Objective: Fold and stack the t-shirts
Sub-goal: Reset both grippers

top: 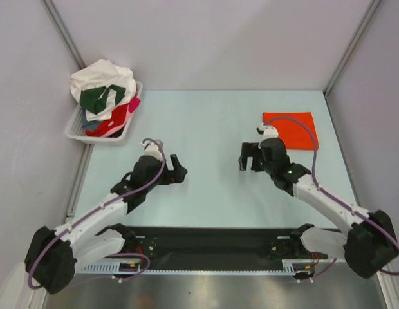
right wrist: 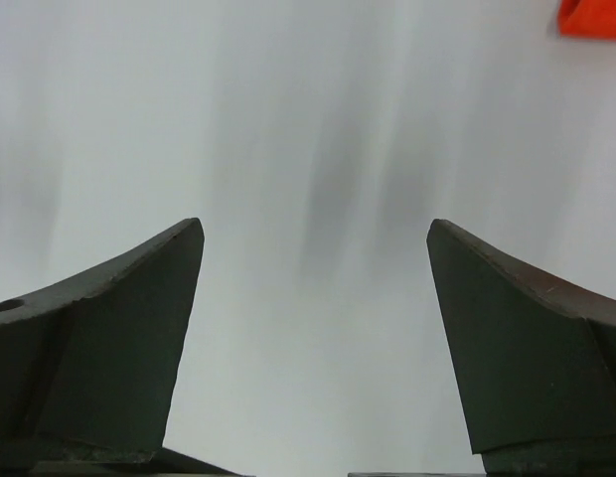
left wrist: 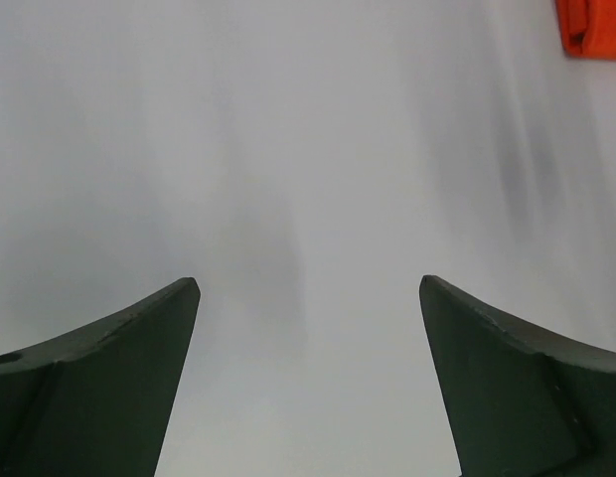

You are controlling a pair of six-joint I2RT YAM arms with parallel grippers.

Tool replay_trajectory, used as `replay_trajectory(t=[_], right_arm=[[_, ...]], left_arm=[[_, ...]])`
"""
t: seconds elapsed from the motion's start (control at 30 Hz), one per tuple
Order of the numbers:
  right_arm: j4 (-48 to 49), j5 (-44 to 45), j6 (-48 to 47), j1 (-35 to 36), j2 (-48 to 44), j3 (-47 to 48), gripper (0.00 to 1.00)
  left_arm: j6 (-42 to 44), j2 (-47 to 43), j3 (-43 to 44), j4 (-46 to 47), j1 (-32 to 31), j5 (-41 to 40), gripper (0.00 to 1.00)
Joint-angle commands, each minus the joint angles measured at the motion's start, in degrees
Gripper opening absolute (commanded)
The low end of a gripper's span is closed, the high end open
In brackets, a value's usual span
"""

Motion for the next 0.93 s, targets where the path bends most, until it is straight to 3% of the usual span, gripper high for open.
replay_trajectory(t=[0.0,0.17,0.47,0.9], right_arm=[[3.23,0.41,4.15,1.00,-9.56,-6.49,1.00],[5.41,3.31,9.70,1.71,-20.93,-18.86,1.00],[9.46,5.34,11.38,1.80,-38.33,-29.88,1.00],[8.07,7.80,13.58,1.80,-36.77,-28.83,1.00]], left_arm=[[0.31,-8.36,-6.68,2.87,-1.63,-7.26,1.00],[2.24,-18.57,-11.89,2.87,-1.89,-6.03,1.00],[4.09,-17.71,-13.13,5.40,-1.98,-4.80,1.00],[4.00,-17.00,-12.95,5.86,-1.98,-3.92,0.99]])
